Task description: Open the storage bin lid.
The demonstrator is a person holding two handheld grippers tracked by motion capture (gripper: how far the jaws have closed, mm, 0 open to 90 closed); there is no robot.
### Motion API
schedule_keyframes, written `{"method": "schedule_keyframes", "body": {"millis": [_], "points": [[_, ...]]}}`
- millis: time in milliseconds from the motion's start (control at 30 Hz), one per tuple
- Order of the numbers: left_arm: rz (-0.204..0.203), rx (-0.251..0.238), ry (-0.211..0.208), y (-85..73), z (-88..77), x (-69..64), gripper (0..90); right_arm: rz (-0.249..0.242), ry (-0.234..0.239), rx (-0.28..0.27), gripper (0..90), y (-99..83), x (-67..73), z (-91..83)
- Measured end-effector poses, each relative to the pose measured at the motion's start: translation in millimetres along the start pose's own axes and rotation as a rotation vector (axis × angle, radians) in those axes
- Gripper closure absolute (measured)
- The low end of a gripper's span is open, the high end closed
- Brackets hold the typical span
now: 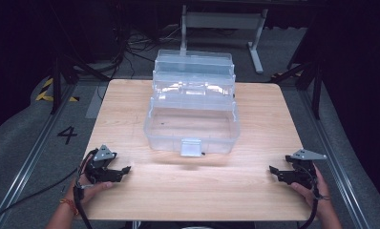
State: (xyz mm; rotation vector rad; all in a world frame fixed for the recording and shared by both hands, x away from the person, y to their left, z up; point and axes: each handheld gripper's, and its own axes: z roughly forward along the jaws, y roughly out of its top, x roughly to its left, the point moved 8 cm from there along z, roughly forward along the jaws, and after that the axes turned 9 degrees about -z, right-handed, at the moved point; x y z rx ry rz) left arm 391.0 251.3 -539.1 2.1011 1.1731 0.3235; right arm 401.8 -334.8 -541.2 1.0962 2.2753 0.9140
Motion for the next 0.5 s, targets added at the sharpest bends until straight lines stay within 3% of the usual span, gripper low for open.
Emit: {"method": "schedule_keyframes", "body": {"millis": [500], "points": [[0.013,0.005,0.002,0.6,1.3,-0.9,15.1,0.017,-0.013,0.010,9.6,-0.6,-1.7,1.0]]}}
